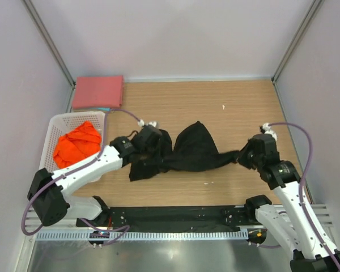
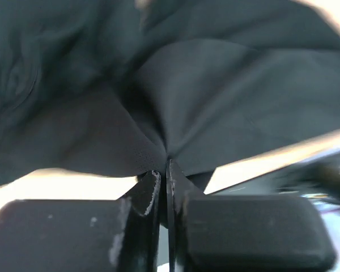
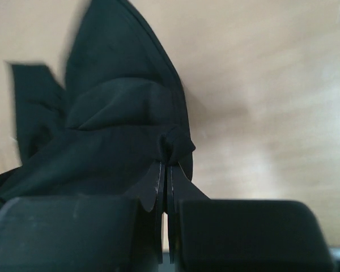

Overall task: Fold and stack the t-shirts
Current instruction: Flatten the tshirt out

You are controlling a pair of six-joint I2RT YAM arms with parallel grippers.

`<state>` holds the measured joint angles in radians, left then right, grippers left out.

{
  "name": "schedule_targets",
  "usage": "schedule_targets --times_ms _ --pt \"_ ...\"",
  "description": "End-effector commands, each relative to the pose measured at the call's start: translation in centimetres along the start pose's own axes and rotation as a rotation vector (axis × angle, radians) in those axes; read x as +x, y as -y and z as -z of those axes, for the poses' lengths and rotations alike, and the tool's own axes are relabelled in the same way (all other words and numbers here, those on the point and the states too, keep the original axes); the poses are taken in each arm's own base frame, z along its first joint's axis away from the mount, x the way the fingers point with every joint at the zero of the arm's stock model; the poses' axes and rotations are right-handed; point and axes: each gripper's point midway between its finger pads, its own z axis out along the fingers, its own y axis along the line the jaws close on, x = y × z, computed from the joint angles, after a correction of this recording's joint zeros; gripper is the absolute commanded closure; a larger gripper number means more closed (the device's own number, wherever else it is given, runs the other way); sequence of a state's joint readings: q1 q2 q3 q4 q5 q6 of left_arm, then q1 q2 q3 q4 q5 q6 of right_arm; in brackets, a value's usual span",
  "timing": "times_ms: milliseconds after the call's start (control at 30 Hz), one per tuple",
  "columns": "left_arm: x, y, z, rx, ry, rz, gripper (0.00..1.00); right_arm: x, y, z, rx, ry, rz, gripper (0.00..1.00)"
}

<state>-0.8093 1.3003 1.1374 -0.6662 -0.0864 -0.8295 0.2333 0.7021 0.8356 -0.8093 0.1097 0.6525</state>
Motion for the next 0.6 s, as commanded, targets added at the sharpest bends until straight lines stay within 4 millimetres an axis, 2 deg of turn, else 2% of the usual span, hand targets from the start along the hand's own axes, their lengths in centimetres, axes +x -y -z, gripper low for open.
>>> schedule_targets --times_ms 0,33,67,133,200,233,267,300,333,367,400,467,500,533,567 --pt "3.6 -2.6 -2.1 -0.050 -0.008 0.091 0.96 5.7 0.4 -0.8 -0.055 -0.174 -0.104 0.99" --pt "5.1 -3.7 -2.8 -0.063 -0.033 0.088 0.92 6.2 0.8 -0.9 -0.048 -0.183 -0.111 0.99" --pt "5.6 -3.8 -2.9 -0.059 -0.045 0.091 0.87 6.6 1.0 -1.1 -0.044 -0.189 -0.119 0.99" --pt "6.1 -4.1 -2.9 -0.065 -0.062 0.068 0.82 6.7 1.0 -1.2 -0.045 -0.187 -0.138 0.99" --pt "5.4 -5.1 -2.7 -0.122 -0.036 0.041 0.77 6.5 0.6 -1.6 -0.062 -0.177 -0.146 0.99" --pt "5.6 -6.2 -2.4 -0.178 -0.046 0.019 0.66 6.4 0.6 -1.9 -0.059 -0.176 -0.145 0.99" --pt "4.3 -6.2 -1.9 -0.204 -0.016 -0.014 0.58 6.2 0.4 -2.2 -0.066 -0.164 -0.142 0.99" --pt "3.2 -7.2 -1.6 -0.269 0.027 -0.037 0.48 6.0 0.5 -2.4 -0.058 -0.157 -0.136 0.99" --pt "3.1 -8.3 -1.4 -0.335 0.015 -0.063 0.45 5.8 1.0 -2.8 -0.026 -0.146 -0.131 0.99" --pt "2.4 -8.5 -1.2 -0.354 0.021 -0.092 0.42 5.8 1.1 -3.1 -0.020 -0.148 -0.122 0.99" --pt "0.8 -8.6 -0.9 -0.367 0.043 -0.080 0.40 5.8 1.2 -3.3 -0.015 -0.151 -0.118 0.99" --pt "-0.3 -9.3 -1.5 -0.392 0.028 -0.081 0.39 5.8 2.0 -4.0 0.030 -0.145 -0.099 0.99" --pt "-1.9 -9.8 -1.5 -0.399 0.040 -0.063 0.39 5.9 2.0 -4.2 0.033 -0.150 -0.097 0.99" --pt "-2.5 -10.0 -1.9 -0.391 0.031 -0.053 0.39 6.0 2.1 -4.3 0.035 -0.150 -0.094 0.99" --pt "-3.1 -11.2 -2.5 -0.415 0.012 -0.041 0.39 6.2 2.3 -4.6 0.044 -0.156 -0.093 0.99"
